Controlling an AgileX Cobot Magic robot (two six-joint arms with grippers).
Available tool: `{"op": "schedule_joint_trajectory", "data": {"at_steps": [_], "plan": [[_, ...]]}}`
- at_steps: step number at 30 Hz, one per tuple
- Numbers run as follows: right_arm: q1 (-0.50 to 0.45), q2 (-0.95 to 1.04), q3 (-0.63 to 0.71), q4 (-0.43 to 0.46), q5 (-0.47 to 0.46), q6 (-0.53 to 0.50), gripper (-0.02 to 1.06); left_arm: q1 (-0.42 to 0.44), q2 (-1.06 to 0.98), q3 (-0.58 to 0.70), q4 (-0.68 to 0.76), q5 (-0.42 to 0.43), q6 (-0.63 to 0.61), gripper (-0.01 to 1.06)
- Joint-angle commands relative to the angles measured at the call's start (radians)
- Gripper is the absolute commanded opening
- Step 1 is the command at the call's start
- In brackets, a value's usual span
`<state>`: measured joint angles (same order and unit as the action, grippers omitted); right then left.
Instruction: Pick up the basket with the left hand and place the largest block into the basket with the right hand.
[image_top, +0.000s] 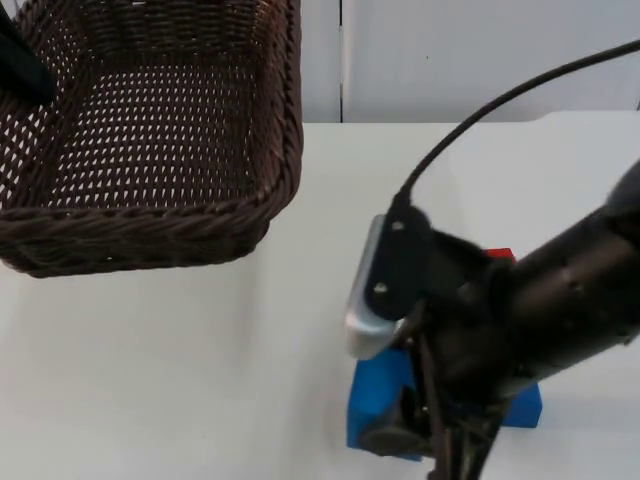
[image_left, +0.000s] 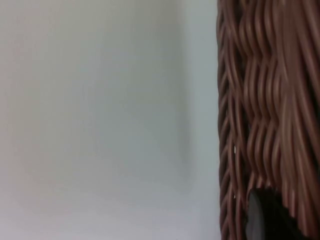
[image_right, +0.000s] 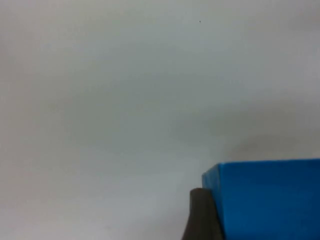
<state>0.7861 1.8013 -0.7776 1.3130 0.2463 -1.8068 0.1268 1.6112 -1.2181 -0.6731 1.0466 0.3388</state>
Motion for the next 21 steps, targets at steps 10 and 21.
{"op": "schedule_joint_trajectory", "data": {"at_steps": [10,21], "plan": [[-0.118,-0.191,0.055,-0.315,0.106,0.368,0.0,0.002,-0.005,-0.001,-0.017,-0.007,0.0,0.0],[-0.166,-0.415,0.03,-0.45,0.158,0.564,0.0,0.002,-0.005,-0.001,-0.017,-0.013,0.0,0.0]]}}
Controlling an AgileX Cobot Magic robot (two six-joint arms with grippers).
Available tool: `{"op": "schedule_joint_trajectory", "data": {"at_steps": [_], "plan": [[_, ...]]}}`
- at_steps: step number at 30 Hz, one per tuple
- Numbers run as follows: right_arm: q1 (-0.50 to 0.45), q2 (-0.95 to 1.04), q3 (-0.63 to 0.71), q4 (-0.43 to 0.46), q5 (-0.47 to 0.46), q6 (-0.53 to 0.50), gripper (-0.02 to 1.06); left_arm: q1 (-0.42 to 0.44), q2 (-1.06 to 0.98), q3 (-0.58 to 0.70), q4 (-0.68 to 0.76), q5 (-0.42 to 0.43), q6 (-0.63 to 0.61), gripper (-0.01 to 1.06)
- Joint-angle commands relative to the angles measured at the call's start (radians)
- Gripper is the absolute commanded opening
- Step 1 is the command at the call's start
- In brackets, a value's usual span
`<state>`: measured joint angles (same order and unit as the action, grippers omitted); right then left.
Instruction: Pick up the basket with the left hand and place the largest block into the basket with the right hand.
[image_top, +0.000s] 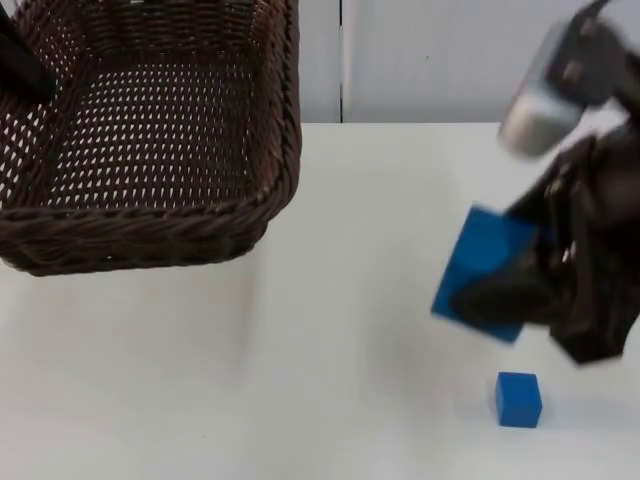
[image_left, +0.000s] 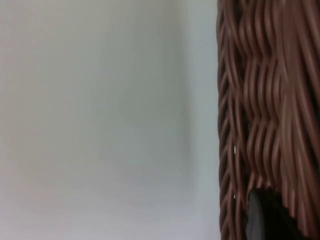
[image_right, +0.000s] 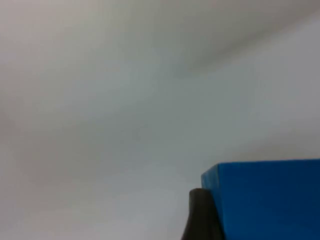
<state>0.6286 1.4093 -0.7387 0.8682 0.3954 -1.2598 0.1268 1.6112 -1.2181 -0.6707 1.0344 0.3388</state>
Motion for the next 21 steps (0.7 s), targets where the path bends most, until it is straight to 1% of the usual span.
{"op": "schedule_joint_trajectory", "data": {"at_steps": [1,3,4,6,8,9,13,14,16,21], "plan": [[-0.008,-0.047,-0.022,-0.005,0.02,0.027,0.0,0.002,-0.005,-0.001,-0.019,-0.001,0.0,0.0],[-0.008,-0.08,-0.086,-0.042,0.059,0.096,0.0,0.002,-0.005,-0.001,-0.019,-0.001,0.0,0.0],[-0.008,-0.08,-0.086,-0.042,0.059,0.096,0.0,0.002,-0.005,-0.001,-0.019,-0.001,0.0,0.0],[-0.008,-0.082,-0.15,-0.116,0.109,0.201,0.0,0.002,-0.005,-0.001,-0.019,-0.001,0.0,0.0],[-0.006,-0.082,-0.215,-0.201,0.14,0.291,0.0,0.002,-0.005,-0.001,-0.019,-0.001,0.0,0.0],[-0.006,-0.082,-0.215,-0.201,0.14,0.291,0.0,0.002,-0.005,-0.001,-0.019,-0.001,0.0,0.0],[-0.006,-0.082,-0.309,-0.374,0.162,0.489,0.0,0.002,-0.005,-0.001,-0.019,-0.001,0.0,0.0],[-0.006,-0.082,-0.329,-0.405,0.168,0.528,0.0,0.002,-0.005,-0.001,-0.019,-0.001,0.0,0.0],[-0.006,-0.082,-0.361,-0.45,0.175,0.58,0.0,0.002,-0.005,-0.001,-0.019,-0.001,0.0,0.0],[-0.006,-0.069,-0.413,-0.453,0.209,0.594,0.0,0.002,-0.005,-0.001,-0.019,-0.003,0.0,0.0]]}}
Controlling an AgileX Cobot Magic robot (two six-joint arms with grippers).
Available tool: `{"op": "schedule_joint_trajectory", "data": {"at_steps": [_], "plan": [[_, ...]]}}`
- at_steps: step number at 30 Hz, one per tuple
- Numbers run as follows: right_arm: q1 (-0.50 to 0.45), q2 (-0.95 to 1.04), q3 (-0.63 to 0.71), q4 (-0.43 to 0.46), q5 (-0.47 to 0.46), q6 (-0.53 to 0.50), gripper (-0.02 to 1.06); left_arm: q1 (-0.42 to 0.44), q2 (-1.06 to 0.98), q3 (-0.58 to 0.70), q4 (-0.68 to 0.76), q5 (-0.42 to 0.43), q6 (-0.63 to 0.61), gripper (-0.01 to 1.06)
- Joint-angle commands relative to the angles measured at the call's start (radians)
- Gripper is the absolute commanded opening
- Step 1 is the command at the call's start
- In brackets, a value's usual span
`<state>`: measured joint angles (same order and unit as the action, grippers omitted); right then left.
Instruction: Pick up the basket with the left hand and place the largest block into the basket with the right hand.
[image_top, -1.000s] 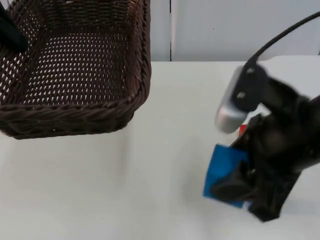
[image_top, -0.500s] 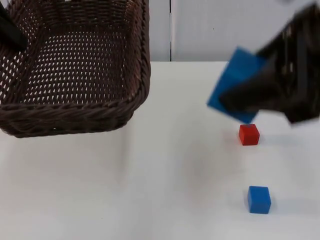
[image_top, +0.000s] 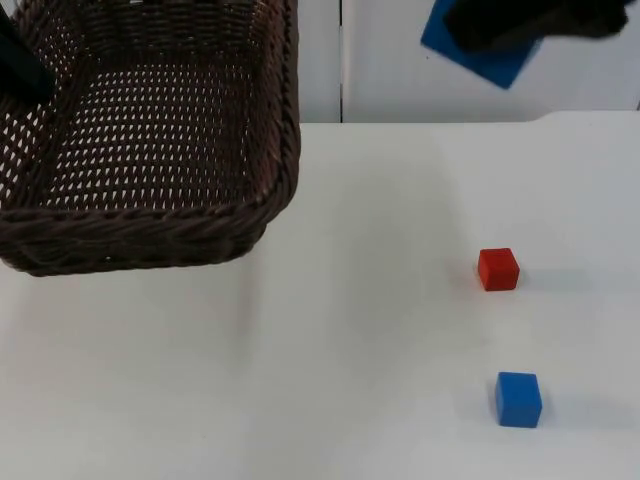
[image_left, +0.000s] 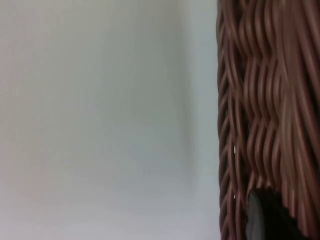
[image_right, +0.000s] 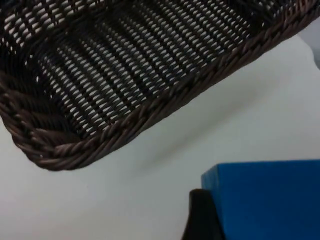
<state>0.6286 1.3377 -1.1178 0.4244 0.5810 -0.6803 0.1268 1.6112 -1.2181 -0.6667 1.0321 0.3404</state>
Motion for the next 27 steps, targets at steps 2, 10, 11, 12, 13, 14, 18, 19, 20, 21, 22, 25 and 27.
{"op": "schedule_joint_trajectory", "data": {"at_steps": [2,10,11,12,13,14,18,19,20,21,22,25,27], "plan": [[-0.006,0.008,-0.043,-0.009,0.028,0.017,0.0,0.002,-0.005,-0.001,-0.023,-0.001,-0.002,0.0],[-0.002,0.133,-0.169,-0.007,0.082,0.04,0.0,0.002,-0.005,-0.001,-0.023,-0.003,-0.002,0.0],[0.002,0.149,-0.184,-0.005,0.082,0.04,0.0,0.002,-0.005,-0.001,-0.023,-0.003,-0.002,0.0],[0.011,0.168,-0.199,-0.005,0.077,0.04,0.0,0.002,-0.005,-0.001,-0.023,-0.003,-0.002,0.0],[0.011,0.168,-0.199,-0.005,0.077,0.04,0.0,0.002,-0.005,-0.001,-0.023,-0.003,-0.002,0.0],[0.019,0.188,-0.215,-0.005,0.077,0.04,0.0,0.002,-0.005,-0.001,-0.023,-0.003,-0.002,0.0],[0.057,0.249,-0.279,-0.005,0.081,0.04,0.0,0.002,-0.005,-0.001,-0.023,-0.003,-0.002,0.0],[0.077,0.284,-0.312,-0.005,0.081,0.04,0.0,0.002,-0.005,-0.001,-0.023,-0.003,-0.002,0.0],[0.091,0.304,-0.339,-0.005,0.081,0.04,0.0,0.002,-0.005,-0.001,-0.021,-0.003,-0.002,0.0],[0.101,0.329,-0.366,-0.005,0.081,0.04,0.0,0.002,-0.005,-0.001,-0.021,-0.003,-0.002,0.0],[0.114,0.354,-0.39,-0.005,0.081,0.041,0.0,0.002,-0.005,-0.001,-0.021,-0.003,-0.002,0.0],[0.136,0.398,-0.448,-0.005,0.081,0.041,0.0,0.002,-0.005,-0.001,-0.021,-0.003,-0.002,0.0],[0.15,0.445,-0.499,-0.005,0.079,0.044,0.0,0.002,-0.005,-0.001,-0.021,-0.003,-0.002,0.0]]}}
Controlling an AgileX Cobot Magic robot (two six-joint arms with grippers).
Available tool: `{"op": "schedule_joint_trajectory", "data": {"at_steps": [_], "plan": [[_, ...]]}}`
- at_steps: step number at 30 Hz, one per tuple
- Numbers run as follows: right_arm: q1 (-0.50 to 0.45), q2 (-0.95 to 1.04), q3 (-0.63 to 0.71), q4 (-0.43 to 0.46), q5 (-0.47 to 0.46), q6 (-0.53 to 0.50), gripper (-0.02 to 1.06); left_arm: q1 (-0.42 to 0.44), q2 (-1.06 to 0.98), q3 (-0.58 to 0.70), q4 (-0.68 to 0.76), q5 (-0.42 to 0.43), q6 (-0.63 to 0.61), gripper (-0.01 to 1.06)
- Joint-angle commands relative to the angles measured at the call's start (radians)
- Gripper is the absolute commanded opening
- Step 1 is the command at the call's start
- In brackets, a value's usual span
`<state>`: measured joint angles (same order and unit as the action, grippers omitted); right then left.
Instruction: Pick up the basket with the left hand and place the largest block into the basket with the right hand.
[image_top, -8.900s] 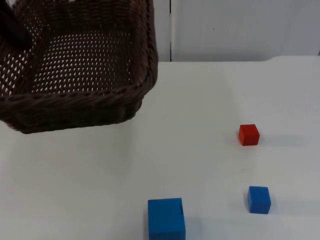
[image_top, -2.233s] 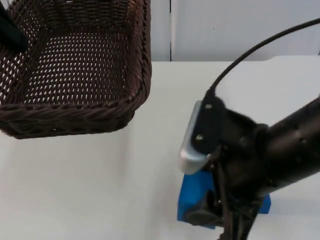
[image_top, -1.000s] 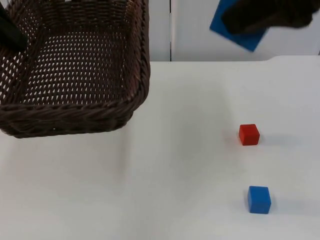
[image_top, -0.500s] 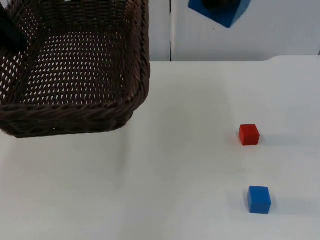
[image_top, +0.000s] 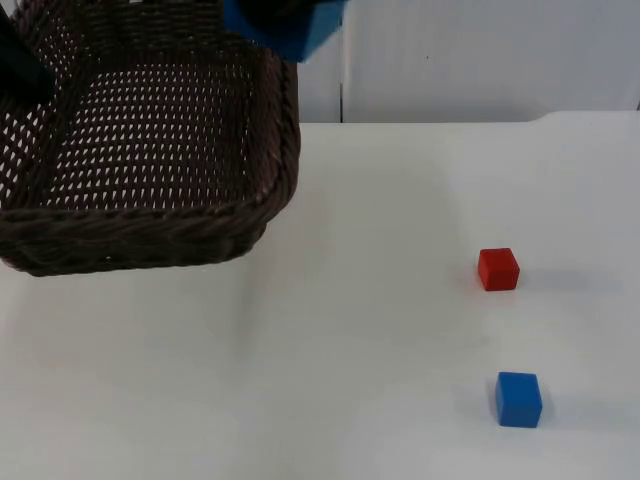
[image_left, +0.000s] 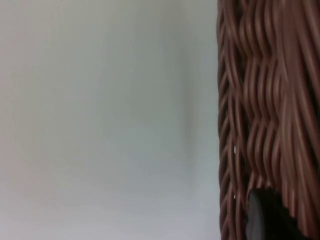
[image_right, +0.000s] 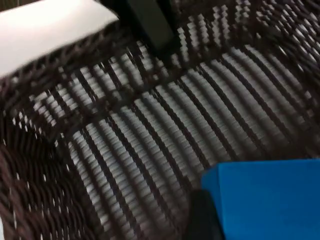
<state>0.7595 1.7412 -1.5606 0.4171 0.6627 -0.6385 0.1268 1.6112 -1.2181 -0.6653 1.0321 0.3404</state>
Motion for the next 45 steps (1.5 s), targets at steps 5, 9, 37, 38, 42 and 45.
{"op": "schedule_joint_trajectory", "data": {"at_steps": [5,9,37,38,42,45], "plan": [[0.024,0.122,-0.153,0.003,-0.035,0.029,0.0,0.002,-0.005,-0.001,-0.02,-0.003,-0.002,0.0],[0.024,0.172,-0.203,0.003,-0.095,0.045,0.0,0.002,-0.005,-0.001,-0.018,-0.003,-0.002,0.0],[0.017,0.39,-0.362,0.005,-0.149,0.049,0.11,0.002,-0.005,-0.001,-0.01,-0.012,-0.002,0.0],[0.017,0.39,-0.362,0.005,-0.149,0.049,0.11,0.002,-0.005,-0.001,-0.01,-0.012,-0.002,0.0],[0.017,0.402,-0.362,0.005,-0.145,0.049,0.34,0.002,-0.005,-0.001,-0.01,-0.012,-0.002,0.0],[0.017,0.402,-0.362,0.005,-0.147,0.051,0.46,0.002,-0.005,-0.001,-0.01,-0.017,-0.002,0.0]]}}
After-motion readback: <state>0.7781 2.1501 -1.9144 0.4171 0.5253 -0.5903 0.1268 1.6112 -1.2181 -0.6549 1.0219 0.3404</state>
